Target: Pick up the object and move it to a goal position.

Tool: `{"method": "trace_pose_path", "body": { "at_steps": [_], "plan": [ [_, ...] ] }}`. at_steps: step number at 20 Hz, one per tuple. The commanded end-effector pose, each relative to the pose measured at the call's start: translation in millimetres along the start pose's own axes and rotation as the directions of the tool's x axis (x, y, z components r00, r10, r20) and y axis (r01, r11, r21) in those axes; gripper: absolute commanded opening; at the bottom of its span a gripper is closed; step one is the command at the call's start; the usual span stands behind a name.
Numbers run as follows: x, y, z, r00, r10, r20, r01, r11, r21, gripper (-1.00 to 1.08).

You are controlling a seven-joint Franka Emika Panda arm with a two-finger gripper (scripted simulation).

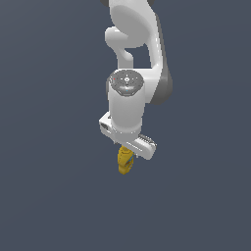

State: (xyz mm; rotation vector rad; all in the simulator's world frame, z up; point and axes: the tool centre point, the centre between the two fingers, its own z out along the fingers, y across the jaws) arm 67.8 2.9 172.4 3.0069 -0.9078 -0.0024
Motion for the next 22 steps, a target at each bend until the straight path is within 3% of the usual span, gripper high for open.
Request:
{"method": "trace_pose_path", "body": {
  "at_steps": [1,3,4,16,22],
  "plan": [
    [0.8,-0.6,2.5,1.0,0.0,-0.001,0.0,1.0,0.001,1.0],
    [1.3,-0.9,2.1,1.0,0.0,-0.001,0.0,1.0,0.001,1.0],
    [1.3,-0.9,2.1,1.0,0.0,-0.001,0.0,1.0,0.001,-1.0],
    [0.9,-1.1,0.8,1.0,0.0,-0.001,0.0,1.0,0.001,-1.0],
    [-2.3,-6.0,-23.8,1.0,-0.002,-0.013,0.002,1.0,0.009,-1.0]
  ]
}}
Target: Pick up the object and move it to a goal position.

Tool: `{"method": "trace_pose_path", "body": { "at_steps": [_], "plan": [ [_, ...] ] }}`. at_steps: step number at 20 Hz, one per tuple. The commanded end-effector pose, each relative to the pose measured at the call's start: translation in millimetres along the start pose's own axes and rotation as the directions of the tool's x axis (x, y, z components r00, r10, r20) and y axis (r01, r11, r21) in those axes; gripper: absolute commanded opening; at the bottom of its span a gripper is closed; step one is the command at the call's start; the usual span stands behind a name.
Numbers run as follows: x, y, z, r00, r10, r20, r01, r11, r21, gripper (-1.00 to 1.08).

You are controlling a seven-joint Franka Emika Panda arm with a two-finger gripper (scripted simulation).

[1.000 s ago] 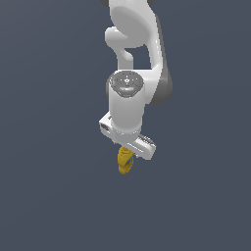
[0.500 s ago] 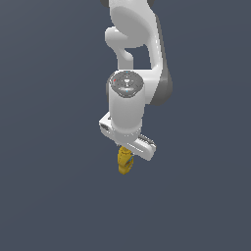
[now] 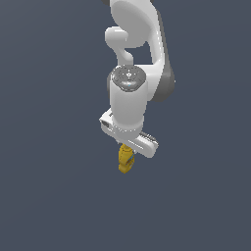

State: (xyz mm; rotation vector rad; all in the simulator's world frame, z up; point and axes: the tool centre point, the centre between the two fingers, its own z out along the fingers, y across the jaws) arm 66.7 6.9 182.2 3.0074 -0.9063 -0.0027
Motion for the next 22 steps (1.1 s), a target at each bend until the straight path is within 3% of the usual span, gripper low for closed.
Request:
{"method": "trace_pose_path", "body": {
  "at_steps": [1,7,22],
  "plan": [
    [-0.1,-4.7,-21.2,1.0,-0.002,-0.016,0.002,1.0,0.011,-1.0],
    [-9.6,-16.3,-84.4,0.999,-0.008,-0.045,0.009,0.999,0.031,-1.0],
    [-53.0,-47.0,-295.8,0.989,-0.022,-0.143,0.036,0.995,0.097,-1.0]
  ]
}}
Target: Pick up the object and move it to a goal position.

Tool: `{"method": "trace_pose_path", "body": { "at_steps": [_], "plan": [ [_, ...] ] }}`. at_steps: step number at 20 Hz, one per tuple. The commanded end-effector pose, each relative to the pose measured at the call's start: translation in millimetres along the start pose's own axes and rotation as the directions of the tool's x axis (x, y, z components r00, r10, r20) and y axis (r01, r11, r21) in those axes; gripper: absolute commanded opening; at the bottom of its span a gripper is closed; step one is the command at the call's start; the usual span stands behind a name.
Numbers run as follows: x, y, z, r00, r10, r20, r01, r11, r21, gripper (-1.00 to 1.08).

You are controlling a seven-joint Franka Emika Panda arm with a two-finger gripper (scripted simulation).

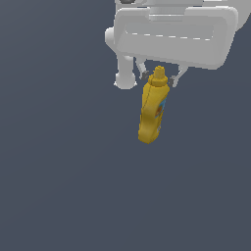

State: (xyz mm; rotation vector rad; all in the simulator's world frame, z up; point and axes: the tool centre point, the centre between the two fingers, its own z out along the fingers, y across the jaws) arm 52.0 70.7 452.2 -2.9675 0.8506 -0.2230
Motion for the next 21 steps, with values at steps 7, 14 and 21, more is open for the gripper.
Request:
{"method": "trace_pose_path", "body": {
  "at_steps": [7,14,21],
  "plan": [
    [-9.9,-19.2,-94.5,0.999,-0.008,-0.048,0.01,0.999,0.034,-1.0],
    [-13.6,-26.0,-125.2,0.998,-0.011,-0.062,0.014,0.999,0.044,-1.0],
    [-14.4,-28.1,-133.5,0.998,-0.012,-0.066,0.015,0.999,0.046,-1.0]
  ]
}}
